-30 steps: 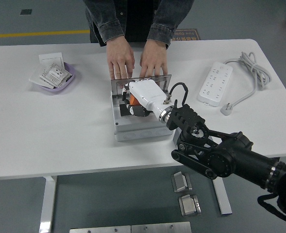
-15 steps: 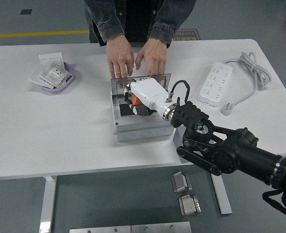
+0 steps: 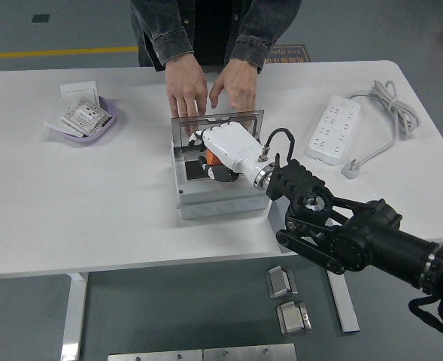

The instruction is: Pick up the cylinder from the cube,place it in the box,flap close box

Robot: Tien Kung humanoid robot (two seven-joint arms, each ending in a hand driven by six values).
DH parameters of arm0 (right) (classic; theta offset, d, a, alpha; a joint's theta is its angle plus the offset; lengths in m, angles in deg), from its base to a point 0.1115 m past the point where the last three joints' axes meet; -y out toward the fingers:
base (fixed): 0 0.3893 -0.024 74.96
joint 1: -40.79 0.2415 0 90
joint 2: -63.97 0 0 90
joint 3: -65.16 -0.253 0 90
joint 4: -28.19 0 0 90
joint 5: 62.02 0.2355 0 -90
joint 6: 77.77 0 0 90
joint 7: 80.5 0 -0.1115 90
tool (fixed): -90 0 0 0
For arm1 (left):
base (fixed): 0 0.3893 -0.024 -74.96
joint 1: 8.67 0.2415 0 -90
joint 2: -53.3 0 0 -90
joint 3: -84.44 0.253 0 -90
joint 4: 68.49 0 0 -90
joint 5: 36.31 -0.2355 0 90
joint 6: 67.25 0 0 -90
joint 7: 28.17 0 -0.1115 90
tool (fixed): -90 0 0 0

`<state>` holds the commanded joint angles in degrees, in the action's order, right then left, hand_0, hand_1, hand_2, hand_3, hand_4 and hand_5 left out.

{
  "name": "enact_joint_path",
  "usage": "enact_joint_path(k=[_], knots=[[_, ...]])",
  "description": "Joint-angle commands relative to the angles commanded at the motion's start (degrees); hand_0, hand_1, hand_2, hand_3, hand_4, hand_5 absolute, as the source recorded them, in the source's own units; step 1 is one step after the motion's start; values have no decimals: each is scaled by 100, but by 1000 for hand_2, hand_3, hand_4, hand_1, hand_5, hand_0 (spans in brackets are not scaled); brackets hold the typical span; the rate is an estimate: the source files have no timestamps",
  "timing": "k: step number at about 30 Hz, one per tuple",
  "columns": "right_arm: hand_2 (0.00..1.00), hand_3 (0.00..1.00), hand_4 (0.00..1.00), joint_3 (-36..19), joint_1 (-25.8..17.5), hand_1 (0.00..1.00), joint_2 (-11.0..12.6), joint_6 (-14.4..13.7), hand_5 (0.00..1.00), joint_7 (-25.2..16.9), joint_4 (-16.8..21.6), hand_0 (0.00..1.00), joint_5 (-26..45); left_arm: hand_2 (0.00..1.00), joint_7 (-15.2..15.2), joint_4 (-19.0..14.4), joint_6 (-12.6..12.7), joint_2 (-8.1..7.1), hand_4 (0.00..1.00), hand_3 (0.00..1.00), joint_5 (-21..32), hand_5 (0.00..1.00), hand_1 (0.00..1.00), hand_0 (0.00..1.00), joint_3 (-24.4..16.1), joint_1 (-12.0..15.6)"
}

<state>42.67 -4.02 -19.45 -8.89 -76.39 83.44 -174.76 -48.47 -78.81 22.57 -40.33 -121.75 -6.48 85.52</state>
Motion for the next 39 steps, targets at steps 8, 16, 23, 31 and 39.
enact_joint_path(k=[8, 16, 23, 31, 39], knots=[[647, 762, 723, -39, -25, 633, 12, -46, 2, -43, -26, 677, -13, 525, 4, 0, -5, 9, 661, 618, -12, 315, 640, 638, 5, -12], [652, 766, 731, -121, -96, 635, 78, -139, 13, -89, 87, 685, 212, 524, 13, 0, -10, 34, 661, 618, -3, 315, 640, 638, 21, -15], [651, 764, 741, -402, -457, 633, 469, -367, 26, -321, 731, 688, 1076, 525, 11, 0, 3, 68, 661, 617, 37, 315, 640, 638, 5, 35], [650, 753, 752, -866, -719, 627, 954, -410, 53, -464, 1617, 689, 2055, 524, 2, 0, 16, 80, 661, 617, 33, 315, 640, 638, -46, 92], [649, 749, 754, -1080, -275, 625, 829, -284, 63, -345, 1447, 679, 1996, 524, -12, 0, 18, 50, 662, 617, 2, 316, 640, 638, -75, 77]])
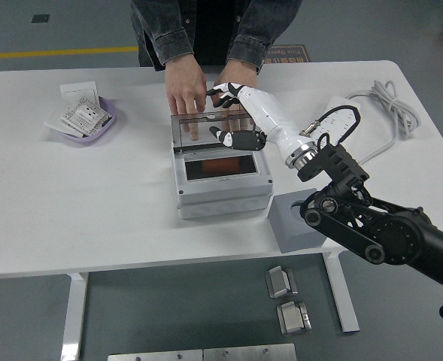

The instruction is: Pick up the cylinder from the cube,place it in the box,flap close box

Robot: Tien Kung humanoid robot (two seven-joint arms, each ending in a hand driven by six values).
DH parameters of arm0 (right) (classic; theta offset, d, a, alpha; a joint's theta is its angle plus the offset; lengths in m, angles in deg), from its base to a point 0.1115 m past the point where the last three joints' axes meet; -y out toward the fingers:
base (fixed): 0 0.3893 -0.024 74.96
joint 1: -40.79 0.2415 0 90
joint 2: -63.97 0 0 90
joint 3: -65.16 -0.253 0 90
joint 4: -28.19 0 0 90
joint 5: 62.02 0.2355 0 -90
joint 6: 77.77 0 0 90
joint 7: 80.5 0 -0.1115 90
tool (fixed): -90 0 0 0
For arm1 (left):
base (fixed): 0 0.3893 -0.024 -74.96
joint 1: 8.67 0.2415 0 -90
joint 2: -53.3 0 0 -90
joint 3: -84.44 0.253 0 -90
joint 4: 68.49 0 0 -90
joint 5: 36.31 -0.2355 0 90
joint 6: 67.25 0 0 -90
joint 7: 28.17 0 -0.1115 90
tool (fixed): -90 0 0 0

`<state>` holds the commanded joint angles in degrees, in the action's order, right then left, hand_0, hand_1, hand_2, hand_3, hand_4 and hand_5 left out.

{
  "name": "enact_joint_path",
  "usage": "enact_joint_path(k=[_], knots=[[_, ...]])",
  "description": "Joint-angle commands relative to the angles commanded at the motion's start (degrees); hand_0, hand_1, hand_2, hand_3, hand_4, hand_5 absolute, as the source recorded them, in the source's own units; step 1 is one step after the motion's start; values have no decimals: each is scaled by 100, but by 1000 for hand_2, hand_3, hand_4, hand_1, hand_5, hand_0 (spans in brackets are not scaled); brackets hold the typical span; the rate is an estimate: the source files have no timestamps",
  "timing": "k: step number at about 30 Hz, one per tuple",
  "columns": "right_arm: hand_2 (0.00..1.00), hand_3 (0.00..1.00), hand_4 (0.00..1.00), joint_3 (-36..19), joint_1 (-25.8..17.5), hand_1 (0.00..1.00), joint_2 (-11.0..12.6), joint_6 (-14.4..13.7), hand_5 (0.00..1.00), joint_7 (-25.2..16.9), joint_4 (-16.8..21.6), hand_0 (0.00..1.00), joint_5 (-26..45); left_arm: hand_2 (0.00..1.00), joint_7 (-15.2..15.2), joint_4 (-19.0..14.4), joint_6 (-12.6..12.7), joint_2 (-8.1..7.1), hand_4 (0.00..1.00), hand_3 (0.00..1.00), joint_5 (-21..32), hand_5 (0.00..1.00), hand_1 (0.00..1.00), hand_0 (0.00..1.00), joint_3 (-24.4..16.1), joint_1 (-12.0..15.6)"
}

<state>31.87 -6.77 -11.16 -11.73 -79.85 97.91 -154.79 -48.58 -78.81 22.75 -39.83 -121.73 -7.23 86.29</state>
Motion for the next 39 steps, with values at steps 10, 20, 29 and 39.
enact_joint_path(k=[10, 20, 29, 39], knots=[[650, 744, 764, 246, 621, 625, -651, 198, 77, 0, -1271, 683, 37, 523, -14, 0, -8, -29, 662, 617, -4, 315, 640, 639, 30, -38], [650, 740, 768, 446, 557, 627, -764, 207, 84, -82, -1879, 695, 181, 523, -16, 0, -15, -11, 663, 616, -29, 315, 640, 638, 33, -69], [650, 741, 767, 529, 284, 628, -291, 163, 96, 2, -1103, 699, 53, 523, 16, 0, -10, -6, 665, 616, -4, 315, 640, 638, 39, -70], [650, 740, 763, 729, -106, 623, 241, 85, 111, 55, -72, 692, 92, 523, 35, 0, -7, -5, 668, 615, 29, 317, 639, 638, 39, -52]])
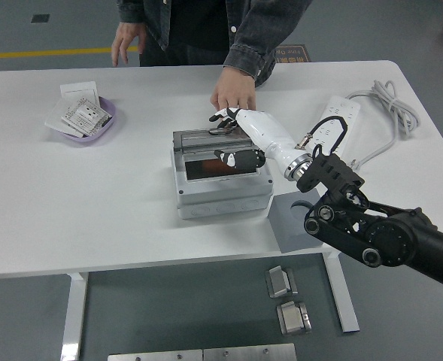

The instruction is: Pick up the cylinder from the cube,place it in the box,flap close box

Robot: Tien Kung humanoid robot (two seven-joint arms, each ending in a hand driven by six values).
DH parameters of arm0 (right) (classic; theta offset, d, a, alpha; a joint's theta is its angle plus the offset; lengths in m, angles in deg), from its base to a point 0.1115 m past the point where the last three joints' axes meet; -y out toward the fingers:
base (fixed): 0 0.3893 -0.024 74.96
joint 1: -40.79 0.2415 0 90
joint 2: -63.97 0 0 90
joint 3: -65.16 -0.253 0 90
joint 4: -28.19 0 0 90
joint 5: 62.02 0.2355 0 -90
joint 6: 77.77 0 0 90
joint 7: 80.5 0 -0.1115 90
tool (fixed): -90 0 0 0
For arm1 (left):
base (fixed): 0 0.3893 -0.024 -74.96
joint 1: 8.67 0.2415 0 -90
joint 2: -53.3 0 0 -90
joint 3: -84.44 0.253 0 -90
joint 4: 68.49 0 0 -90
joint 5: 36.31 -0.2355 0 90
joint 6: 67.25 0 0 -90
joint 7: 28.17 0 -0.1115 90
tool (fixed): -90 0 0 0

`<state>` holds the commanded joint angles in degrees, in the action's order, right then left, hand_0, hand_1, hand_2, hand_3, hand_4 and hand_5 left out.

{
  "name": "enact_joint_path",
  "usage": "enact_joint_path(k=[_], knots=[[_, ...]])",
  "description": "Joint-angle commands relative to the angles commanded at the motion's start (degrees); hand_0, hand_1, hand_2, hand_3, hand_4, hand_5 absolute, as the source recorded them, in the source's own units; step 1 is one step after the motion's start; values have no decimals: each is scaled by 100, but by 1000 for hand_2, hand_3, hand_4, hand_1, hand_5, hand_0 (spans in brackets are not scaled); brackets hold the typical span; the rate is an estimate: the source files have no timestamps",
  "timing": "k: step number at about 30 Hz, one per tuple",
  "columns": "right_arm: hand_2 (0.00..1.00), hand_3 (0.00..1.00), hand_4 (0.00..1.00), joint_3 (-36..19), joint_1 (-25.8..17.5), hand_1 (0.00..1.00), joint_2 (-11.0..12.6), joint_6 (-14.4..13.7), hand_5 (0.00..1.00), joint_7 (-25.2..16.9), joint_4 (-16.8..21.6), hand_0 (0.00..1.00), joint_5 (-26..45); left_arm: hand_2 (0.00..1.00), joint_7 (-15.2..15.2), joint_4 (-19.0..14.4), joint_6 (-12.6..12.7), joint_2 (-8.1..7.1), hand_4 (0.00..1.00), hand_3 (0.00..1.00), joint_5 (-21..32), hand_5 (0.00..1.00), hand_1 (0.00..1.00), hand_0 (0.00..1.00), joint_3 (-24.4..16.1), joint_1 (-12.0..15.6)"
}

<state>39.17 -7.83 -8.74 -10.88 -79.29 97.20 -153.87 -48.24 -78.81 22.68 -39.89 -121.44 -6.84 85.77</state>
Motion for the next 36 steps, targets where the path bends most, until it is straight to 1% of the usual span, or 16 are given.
enact_joint_path(k=[7, 11, 22, 27, 31, 36], knots=[[651, 739, 767, -2, -280, 617, 259, -68, 122, 22, 472, 690, 22, 523, 4, 0, 3, 1, 668, 615, 22, 317, 639, 638, -1, 18], [651, 739, 767, -20, -427, 617, 348, -86, 122, 38, 602, 690, 30, 523, 6, 0, 6, 3, 668, 615, 39, 317, 639, 638, 2, 28], [650, 738, 768, -173, -791, 617, 350, -162, 134, -2, 718, 682, 41, 523, 14, 0, 8, 20, 669, 614, 64, 317, 639, 637, 6, 32], [651, 733, 766, -255, -851, 615, 362, -166, 142, 33, 781, 682, -49, 523, 3, 0, 7, 22, 669, 614, 57, 317, 639, 638, -4, 39], [651, 732, 765, -408, -924, 611, 418, -158, 146, 101, 915, 665, -194, 523, 4, 0, 8, 21, 669, 613, 66, 313, 639, 637, -2, 41], [651, 732, 763, -743, -1135, 610, 537, -165, 151, 151, 1131, 666, -349, 523, 7, 0, 6, 25, 670, 614, 88, 315, 639, 637, 15, 49]])
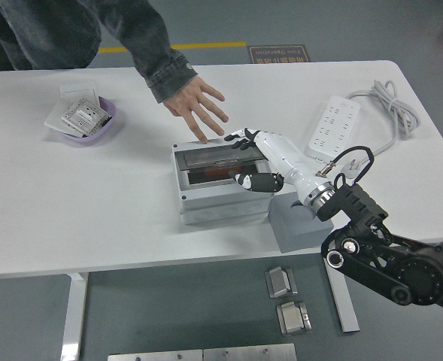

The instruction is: Pick up the cylinder from the cube,place it in the box,flap close box

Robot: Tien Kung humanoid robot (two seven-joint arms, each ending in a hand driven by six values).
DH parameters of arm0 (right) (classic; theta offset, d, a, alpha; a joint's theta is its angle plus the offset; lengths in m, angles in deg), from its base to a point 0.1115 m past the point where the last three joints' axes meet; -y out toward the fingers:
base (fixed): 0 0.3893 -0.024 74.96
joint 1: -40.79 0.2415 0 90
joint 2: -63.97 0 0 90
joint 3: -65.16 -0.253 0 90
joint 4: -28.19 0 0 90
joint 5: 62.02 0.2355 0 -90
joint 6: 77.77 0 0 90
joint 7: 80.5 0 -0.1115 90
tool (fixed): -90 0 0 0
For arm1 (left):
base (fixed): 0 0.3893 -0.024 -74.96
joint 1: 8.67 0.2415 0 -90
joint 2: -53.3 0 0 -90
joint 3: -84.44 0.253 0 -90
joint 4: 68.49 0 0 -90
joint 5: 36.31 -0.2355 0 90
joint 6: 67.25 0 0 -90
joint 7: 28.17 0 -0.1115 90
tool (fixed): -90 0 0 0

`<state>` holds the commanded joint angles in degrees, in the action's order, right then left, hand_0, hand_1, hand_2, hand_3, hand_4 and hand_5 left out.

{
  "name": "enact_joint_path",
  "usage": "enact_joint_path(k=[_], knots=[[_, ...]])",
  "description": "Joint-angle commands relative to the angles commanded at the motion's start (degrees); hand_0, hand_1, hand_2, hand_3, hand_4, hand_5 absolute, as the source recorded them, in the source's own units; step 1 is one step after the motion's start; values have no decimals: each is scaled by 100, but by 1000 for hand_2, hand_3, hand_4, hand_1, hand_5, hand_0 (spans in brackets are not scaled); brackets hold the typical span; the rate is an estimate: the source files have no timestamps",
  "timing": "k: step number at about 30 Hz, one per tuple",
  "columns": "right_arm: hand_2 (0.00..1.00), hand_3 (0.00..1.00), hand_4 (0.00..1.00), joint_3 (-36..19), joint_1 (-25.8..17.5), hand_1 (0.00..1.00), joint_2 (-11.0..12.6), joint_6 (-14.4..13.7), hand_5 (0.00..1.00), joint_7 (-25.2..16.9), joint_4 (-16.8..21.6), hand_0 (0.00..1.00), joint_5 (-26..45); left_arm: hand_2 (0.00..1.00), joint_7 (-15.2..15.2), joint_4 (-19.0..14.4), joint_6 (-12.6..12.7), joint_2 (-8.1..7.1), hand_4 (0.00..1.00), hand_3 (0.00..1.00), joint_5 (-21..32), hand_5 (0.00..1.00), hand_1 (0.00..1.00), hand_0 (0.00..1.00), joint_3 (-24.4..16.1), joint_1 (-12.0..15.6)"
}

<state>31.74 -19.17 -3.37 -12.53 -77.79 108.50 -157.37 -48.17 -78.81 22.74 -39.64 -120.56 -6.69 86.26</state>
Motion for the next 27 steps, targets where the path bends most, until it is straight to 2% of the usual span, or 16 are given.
enact_joint_path(k=[6, 16, 22, 27], knots=[[648, 732, 760, -246, -271, 608, 91, -59, 158, -71, 122, 662, 77, 523, 0, 0, 2, 1, 669, 613, 7, 314, 639, 638, 2, 19], [646, 731, 754, 40, -317, 591, -94, -113, 166, -303, -224, 658, 461, 523, 12, 0, -3, 5, 669, 614, 4, 314, 638, 637, 15, -14], [645, 730, 749, 31, -376, 589, -39, -129, 170, -289, -119, 648, 415, 523, 5, 0, 1, 3, 670, 613, 3, 316, 637, 637, 5, -6], [644, 729, 748, -242, -457, 590, 31, -112, 170, -209, 33, 646, 223, 523, 6, 0, 1, 3, 670, 612, -4, 316, 637, 637, -6, -4]])
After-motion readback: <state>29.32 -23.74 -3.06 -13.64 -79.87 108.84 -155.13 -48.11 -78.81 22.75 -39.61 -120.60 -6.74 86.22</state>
